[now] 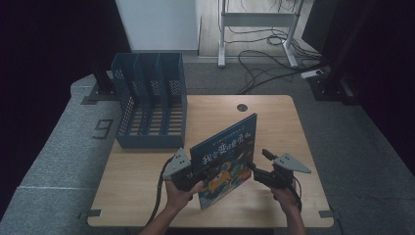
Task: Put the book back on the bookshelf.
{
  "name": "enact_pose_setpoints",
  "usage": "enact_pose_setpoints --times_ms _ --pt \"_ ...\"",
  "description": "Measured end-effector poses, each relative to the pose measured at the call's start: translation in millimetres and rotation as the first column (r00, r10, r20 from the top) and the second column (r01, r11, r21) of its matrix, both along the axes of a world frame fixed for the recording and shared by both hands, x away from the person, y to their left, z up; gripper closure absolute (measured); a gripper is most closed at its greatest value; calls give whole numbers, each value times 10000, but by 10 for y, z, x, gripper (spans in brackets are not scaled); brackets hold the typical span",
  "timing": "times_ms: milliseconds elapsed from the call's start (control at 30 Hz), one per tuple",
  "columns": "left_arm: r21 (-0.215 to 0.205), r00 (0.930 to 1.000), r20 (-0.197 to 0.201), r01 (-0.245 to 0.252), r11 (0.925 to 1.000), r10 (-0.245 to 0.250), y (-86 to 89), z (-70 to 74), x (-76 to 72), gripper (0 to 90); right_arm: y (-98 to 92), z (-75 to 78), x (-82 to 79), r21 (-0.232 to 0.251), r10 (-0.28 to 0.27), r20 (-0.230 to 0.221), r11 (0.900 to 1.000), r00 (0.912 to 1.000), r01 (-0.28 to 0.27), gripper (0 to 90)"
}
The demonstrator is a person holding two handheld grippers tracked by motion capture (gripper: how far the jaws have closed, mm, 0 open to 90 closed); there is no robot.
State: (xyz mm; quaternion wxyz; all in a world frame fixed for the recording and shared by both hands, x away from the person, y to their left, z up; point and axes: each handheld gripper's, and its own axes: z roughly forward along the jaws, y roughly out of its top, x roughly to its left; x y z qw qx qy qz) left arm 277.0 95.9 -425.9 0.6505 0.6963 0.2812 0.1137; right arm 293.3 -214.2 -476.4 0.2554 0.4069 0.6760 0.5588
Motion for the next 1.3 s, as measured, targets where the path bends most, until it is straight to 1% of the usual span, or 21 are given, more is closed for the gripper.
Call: enact_pose_setpoints --times_ms 100,200,267,467,533,600,700,867,1033,1200,1300 --pt "-139 10000 -20 21 9999 -22 42 20 -1 822 -4 -5 -3 -23 4 38 10000 10000 -4 251" --pt "-359 10000 25 -78 9993 79 82 44 -11 822 -8 -13 0 -60 -3 23 10000 10000 3 252" --pt "-413 10000 14 -84 9991 85 107 62 -11 822 -10 -14 0 -62 -3 18 10000 10000 3 252" --pt "-344 9998 2 -185 9992 185 156 92 -20 822 -18 -14 -5 -65 10 5 10000 10000 -9 257" --pt "-280 9994 185 -294 9992 299 162 102 -40 823 -17 -15 -6 -98 32 14 9999 10000 -32 257" --pt "-116 9985 401 -362 9993 367 166 119 -61 823 -17 -16 -6 -105 40 12 9999 10000 -40 257" --pt "-6 9983 430 -394 9992 394 179 147 -65 823 -24 -23 -2 -102 8 -21 9999 10000 -8 257" --pt "-236 9986 343 -407 9989 415 237 186 -60 824 -33 -33 -3 -175 -27 -63 9998 10000 26 259" --pt "-237 9968 535 -574 9981 586 312 266 -58 823 -22 -58 6 -290 -1 -160 9996 9999 -4 258" --pt "-480 9948 634 -770 9959 800 420 332 -60 823 -14 -91 24 -418 -11 -267 9991 9996 0 256" --pt "-536 9930 760 -866 9948 906 489 380 -76 824 -13 -131 41 -501 -73 -391 9987 9992 53 255"
